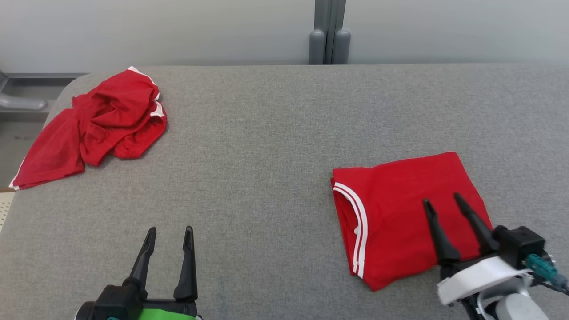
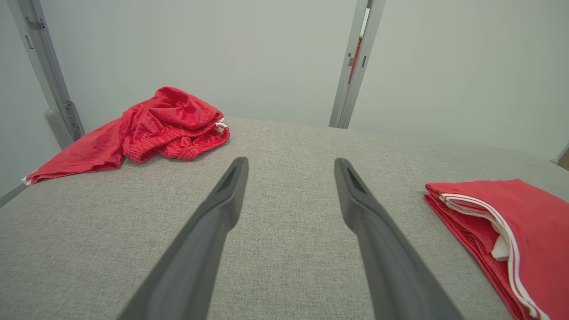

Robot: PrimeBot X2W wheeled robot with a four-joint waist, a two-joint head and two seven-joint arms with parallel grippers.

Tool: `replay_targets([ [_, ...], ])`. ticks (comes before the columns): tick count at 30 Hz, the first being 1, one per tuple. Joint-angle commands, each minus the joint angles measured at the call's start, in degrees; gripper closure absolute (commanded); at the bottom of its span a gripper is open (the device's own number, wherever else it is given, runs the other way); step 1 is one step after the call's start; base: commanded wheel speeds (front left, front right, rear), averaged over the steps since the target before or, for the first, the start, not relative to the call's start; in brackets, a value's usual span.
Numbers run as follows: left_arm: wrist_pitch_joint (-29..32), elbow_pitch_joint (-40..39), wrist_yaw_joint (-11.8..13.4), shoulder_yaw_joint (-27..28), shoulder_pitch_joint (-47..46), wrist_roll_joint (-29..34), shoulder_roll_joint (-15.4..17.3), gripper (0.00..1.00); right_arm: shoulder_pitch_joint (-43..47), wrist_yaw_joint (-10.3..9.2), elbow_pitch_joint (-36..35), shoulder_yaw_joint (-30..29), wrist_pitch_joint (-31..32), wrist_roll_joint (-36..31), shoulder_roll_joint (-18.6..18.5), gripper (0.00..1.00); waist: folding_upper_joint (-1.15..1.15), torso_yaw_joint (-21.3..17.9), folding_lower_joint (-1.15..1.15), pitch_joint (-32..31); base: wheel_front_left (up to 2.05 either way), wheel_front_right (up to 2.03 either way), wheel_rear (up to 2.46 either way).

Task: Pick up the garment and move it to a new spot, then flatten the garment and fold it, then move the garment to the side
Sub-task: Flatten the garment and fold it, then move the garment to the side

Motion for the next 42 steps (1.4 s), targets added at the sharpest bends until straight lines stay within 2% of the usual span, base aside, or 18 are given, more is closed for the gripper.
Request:
replay_targets([
  [1,-0.2,0.4,-0.6,0.6,1.2,0.9,0.1,0.0,1.6,-0.06,-1.0,-2.7,-0.5,-1.3,-0.5,0.0,0.0,-0.6,0.0,-1.2,0.0,0.0,0.0],
  [5,-0.2,1.2,-1.3,1.7,2.5,1.9,0.1,0.0,4.4,-0.06,-3.0,-9.1,-0.7,-2.9,0.4,0.0,0.0,-0.6,0.0,-2.6,0.0,0.0,0.0],
  [8,-0.2,1.6,-1.8,2.3,3.7,2.2,0.1,0.0,6.8,-0.07,-3.8,-11.2,-0.7,-3.5,1.2,0.0,0.0,-0.3,0.0,-3.4,0.0,0.0,0.0],
  [17,-0.2,2.1,-2.6,1.8,4.4,2.2,0.1,0.0,10.6,-0.05,-0.9,-13.9,-0.7,-5.1,4.2,0.0,0.0,0.9,0.0,-4.5,0.0,0.0,0.0],
  [23,-0.2,1.8,-2.8,1.1,3.9,2.0,0.1,0.0,10.2,-0.05,-0.8,-14.5,-0.7,-5.3,5.2,0.0,0.0,0.3,0.0,-4.5,0.0,0.0,0.0],
  [26,-0.2,1.6,-2.9,1.3,3.7,2.0,0.1,0.0,8.3,-0.05,-0.2,-14.8,-0.7,-4.1,5.1,0.0,0.0,-0.4,0.0,-4.1,0.0,0.0,0.0],
  [29,-0.2,1.4,-2.9,1.3,2.8,2.1,0.1,0.0,5.1,-0.05,1.9,-14.3,-0.5,-2.6,3.1,0.0,0.0,-1.0,0.0,-2.6,0.0,0.0,0.0],
  [31,-0.1,1.4,-3.0,1.0,2.2,2.2,0.1,0.0,1.2,-0.05,3.8,-14.0,3.3,-1.4,0.9,0.0,0.0,-1.5,0.0,-1.3,0.0,0.0,0.0],
  [38,-0.2,1.9,-3.5,-0.3,-1.4,2.2,0.1,0.0,-12.6,-0.07,10.4,-11.7,28.2,1.0,-6.0,0.0,0.0,-0.7,0.0,3.6,0.0,0.0,0.0],
  [42,-0.2,2.5,-3.7,-1.1,-3.0,1.7,0.1,0.0,-17.2,-0.06,15.2,-11.6,35.7,0.6,-7.5,0.0,0.0,0.9,0.0,5.5,0.0,0.0,0.0],
])
